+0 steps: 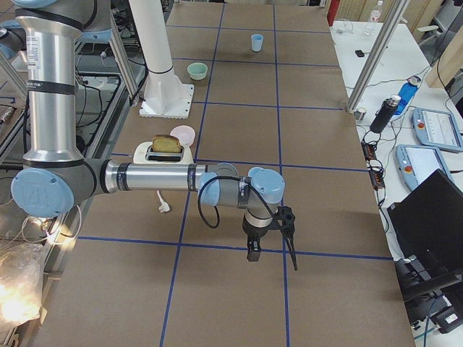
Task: Stack blue cups with both arms
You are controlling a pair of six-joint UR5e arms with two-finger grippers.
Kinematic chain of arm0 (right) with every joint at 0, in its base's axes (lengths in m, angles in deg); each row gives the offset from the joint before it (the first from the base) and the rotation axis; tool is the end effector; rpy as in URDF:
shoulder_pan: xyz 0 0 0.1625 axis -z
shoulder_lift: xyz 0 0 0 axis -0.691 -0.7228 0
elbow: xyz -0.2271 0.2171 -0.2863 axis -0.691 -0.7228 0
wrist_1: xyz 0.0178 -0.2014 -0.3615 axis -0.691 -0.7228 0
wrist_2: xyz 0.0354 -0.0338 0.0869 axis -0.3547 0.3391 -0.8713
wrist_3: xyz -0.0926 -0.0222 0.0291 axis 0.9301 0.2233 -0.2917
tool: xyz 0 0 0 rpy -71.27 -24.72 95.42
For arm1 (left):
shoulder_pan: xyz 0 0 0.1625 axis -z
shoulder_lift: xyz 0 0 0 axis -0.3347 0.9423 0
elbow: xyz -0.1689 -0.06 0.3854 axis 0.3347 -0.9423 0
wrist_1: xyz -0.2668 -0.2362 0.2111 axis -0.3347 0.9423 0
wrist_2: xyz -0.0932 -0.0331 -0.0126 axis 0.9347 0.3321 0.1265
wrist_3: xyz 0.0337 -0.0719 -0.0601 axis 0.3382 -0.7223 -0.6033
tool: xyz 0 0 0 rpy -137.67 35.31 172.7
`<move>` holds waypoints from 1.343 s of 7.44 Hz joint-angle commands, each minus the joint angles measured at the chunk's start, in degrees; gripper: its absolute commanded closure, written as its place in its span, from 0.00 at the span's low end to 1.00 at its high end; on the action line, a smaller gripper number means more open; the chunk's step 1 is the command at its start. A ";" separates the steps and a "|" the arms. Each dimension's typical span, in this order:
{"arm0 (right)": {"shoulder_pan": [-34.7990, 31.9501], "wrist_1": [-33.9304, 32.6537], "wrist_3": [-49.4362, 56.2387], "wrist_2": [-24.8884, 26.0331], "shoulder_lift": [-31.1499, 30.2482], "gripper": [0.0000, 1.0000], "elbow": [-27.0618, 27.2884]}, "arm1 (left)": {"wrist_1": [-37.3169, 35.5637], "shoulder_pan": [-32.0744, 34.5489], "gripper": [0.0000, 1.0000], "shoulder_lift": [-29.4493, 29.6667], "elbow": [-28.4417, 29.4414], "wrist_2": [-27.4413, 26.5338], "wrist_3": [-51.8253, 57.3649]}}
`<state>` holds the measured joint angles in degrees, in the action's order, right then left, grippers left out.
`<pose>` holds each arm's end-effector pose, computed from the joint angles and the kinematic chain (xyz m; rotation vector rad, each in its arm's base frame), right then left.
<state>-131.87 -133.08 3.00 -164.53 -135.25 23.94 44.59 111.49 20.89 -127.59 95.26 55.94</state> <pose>0.0569 -0.4669 0.6616 -0.0478 -0.6653 -0.0857 -0.0815 -0.4661 0.6420 0.1303 0.7398 0.0597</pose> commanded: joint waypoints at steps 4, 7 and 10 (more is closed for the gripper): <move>0.00 0.00 0.00 0.00 0.00 0.00 0.26 | 0.70 0.00 0.02 0.18 -0.26 -0.17 0.17; 0.00 11.00 0.00 0.00 0.26 0.00 0.45 | 4.99 0.09 0.02 1.14 -0.44 -0.26 -0.27; 0.00 21.43 -0.97 0.61 0.61 0.00 0.53 | 22.16 0.09 0.02 1.32 0.44 -0.26 -0.35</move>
<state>-131.89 -114.84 2.27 -164.19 -135.00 24.44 58.80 111.57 22.09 -127.49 95.00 55.65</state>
